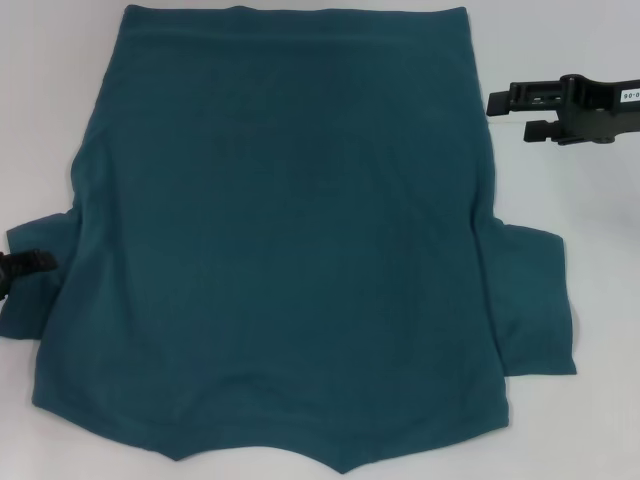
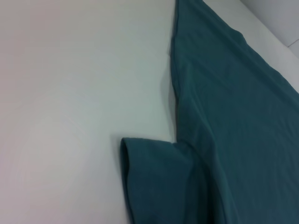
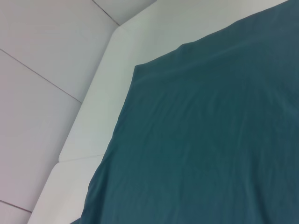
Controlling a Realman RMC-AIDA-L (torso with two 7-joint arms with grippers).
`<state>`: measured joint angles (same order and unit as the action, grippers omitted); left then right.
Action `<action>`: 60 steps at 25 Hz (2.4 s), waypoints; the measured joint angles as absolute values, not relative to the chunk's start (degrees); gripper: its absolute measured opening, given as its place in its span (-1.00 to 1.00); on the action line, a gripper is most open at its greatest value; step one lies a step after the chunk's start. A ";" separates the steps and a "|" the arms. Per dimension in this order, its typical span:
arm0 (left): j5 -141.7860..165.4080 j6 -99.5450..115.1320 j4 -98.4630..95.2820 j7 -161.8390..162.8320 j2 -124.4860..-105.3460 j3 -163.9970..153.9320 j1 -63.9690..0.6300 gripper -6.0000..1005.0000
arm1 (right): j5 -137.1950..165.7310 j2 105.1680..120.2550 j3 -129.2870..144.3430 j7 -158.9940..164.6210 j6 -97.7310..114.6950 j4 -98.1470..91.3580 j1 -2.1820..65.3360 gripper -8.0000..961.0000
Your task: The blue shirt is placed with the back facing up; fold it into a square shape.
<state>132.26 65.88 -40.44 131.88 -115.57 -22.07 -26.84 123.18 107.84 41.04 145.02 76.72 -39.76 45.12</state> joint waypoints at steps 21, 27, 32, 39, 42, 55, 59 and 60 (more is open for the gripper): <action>135.94 66.19 -44.06 130.50 -115.48 -25.39 -27.08 -0.74 | 123.06 107.66 40.78 145.02 76.73 -39.55 45.08 0.92; 139.35 66.89 -48.22 131.97 -115.37 -28.83 -27.42 -0.97 | 123.06 107.58 40.78 145.02 76.73 -39.55 45.08 0.92; 143.76 67.51 -52.01 135.63 -115.17 -29.99 -28.25 -0.96 | 123.09 107.58 40.78 145.02 76.73 -39.55 45.08 0.92; 151.25 67.63 -54.50 138.64 -114.10 -30.11 -30.75 -0.96 | 123.12 107.57 40.78 145.02 76.78 -39.79 45.02 0.92; 154.51 67.80 -54.55 139.07 -113.39 -30.11 -32.25 -0.96 | 123.18 107.57 40.78 145.02 76.98 -39.86 45.01 0.93; 158.74 69.30 -58.16 140.93 -112.25 -30.00 -34.04 -0.95 | 123.40 107.41 41.03 145.02 77.38 -40.05 44.82 0.93; 158.86 72.57 -59.34 140.96 -112.48 -30.14 -34.84 -0.95 | 123.41 107.40 41.09 145.02 77.43 -40.08 44.82 0.93; 158.89 73.61 -60.03 141.19 -112.54 -30.19 -35.10 -0.95 | 123.40 107.40 41.10 145.02 77.44 -40.08 44.82 0.93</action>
